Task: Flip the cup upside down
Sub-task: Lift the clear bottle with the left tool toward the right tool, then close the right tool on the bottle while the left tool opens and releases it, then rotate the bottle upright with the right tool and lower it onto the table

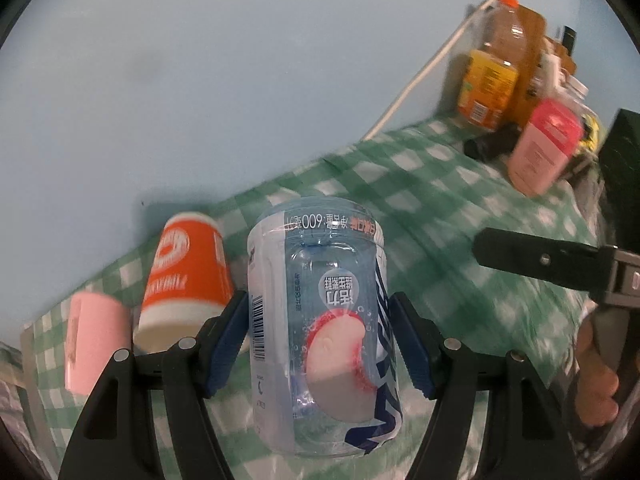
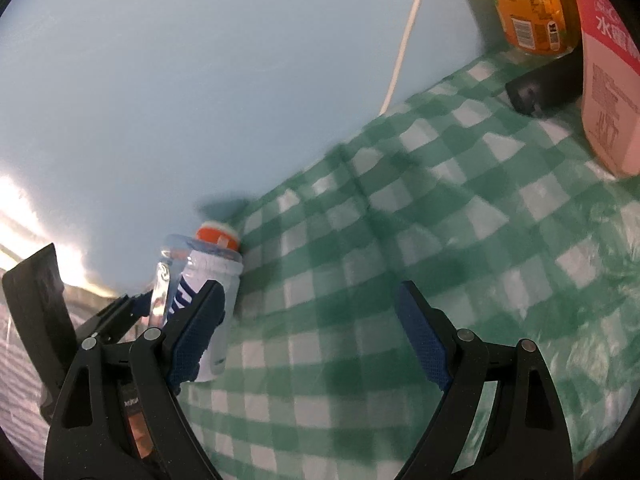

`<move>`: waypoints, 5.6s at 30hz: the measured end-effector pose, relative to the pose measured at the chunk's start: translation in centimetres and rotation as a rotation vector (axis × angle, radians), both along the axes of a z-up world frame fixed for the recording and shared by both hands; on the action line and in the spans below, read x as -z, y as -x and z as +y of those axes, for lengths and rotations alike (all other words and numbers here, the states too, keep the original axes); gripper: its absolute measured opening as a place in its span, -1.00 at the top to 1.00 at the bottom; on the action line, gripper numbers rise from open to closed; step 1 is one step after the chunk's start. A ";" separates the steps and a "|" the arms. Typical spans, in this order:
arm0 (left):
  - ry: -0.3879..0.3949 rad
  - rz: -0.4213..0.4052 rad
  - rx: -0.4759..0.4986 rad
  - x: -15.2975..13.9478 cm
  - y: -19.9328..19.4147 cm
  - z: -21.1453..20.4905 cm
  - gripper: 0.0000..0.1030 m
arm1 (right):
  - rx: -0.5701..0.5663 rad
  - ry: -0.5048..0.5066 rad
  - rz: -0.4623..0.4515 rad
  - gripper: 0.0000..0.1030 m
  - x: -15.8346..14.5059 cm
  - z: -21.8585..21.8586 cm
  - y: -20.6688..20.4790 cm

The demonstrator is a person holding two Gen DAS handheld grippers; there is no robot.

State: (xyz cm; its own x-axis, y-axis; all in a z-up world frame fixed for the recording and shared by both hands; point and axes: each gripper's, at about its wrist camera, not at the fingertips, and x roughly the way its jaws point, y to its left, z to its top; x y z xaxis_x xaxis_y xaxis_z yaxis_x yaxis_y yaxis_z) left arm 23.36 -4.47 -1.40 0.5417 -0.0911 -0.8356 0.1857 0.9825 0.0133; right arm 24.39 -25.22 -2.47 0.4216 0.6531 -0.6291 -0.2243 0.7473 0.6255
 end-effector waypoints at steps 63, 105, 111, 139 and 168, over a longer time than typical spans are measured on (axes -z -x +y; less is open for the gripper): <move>0.351 -0.162 -0.177 1.2 12.9 12.1 -0.79 | -0.263 -0.018 0.122 -0.68 3.3 10.4 6.6; 0.363 -0.196 -0.224 2.5 13.7 13.9 -0.83 | -0.193 0.162 -0.382 -0.48 -2.0 13.4 10.5; 0.366 -0.215 -0.253 2.4 14.3 14.7 -0.83 | -0.091 0.375 -0.731 -0.48 -2.9 14.8 14.4; 0.359 -0.204 -0.293 3.2 14.2 15.8 -0.83 | -0.144 0.548 -0.808 -0.48 0.1 18.8 14.5; 0.341 -0.305 -0.337 1.8 16.7 16.5 -0.83 | -0.163 0.335 -0.792 -0.65 -2.0 14.9 17.1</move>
State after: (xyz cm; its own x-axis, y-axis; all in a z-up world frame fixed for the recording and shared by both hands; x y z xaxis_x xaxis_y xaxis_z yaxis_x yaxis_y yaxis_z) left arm 6.65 12.06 -3.18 0.7998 -0.1087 -0.5904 -0.1014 0.9449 -0.3114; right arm 7.30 -10.30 -0.46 0.7335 0.5763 -0.3602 -0.6198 0.7847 -0.0067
